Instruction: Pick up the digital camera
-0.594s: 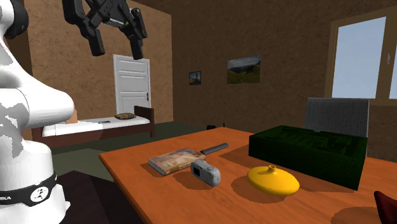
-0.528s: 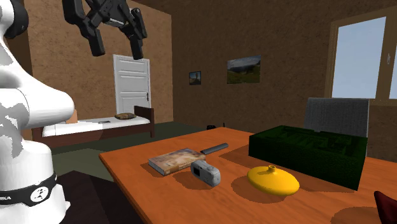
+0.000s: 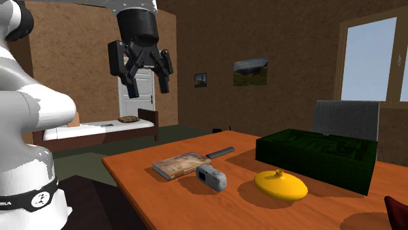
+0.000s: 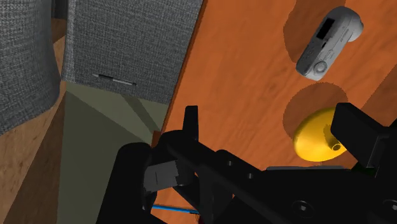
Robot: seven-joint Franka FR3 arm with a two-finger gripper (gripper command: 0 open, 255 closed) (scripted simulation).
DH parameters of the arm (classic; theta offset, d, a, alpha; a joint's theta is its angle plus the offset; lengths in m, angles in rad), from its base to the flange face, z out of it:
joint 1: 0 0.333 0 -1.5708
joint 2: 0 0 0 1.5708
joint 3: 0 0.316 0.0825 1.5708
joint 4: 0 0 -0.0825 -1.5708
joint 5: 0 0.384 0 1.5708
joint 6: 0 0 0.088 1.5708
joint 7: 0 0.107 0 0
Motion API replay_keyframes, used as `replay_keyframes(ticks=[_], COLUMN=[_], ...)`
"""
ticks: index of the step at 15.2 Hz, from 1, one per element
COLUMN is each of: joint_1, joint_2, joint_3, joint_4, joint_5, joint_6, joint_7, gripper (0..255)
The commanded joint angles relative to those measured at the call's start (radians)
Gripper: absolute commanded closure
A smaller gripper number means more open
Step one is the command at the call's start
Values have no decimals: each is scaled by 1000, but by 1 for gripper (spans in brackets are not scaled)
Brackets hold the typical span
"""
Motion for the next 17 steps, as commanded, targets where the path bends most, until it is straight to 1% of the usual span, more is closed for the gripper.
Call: replay_keyframes(ticks=[1,6,11,14,17], joint_1=[4,14,10,-4,-28], joint_2=[25,119,261,368,489], joint_3=[44,158,277,349,421], joint_4=[-29,-74,-79,-62,-31], joint_5=[23,74,100,92,52], joint_6=[55,194,340,428,513], joint_7=[60,209,365,469,588], gripper=[0,0,0,0,0])
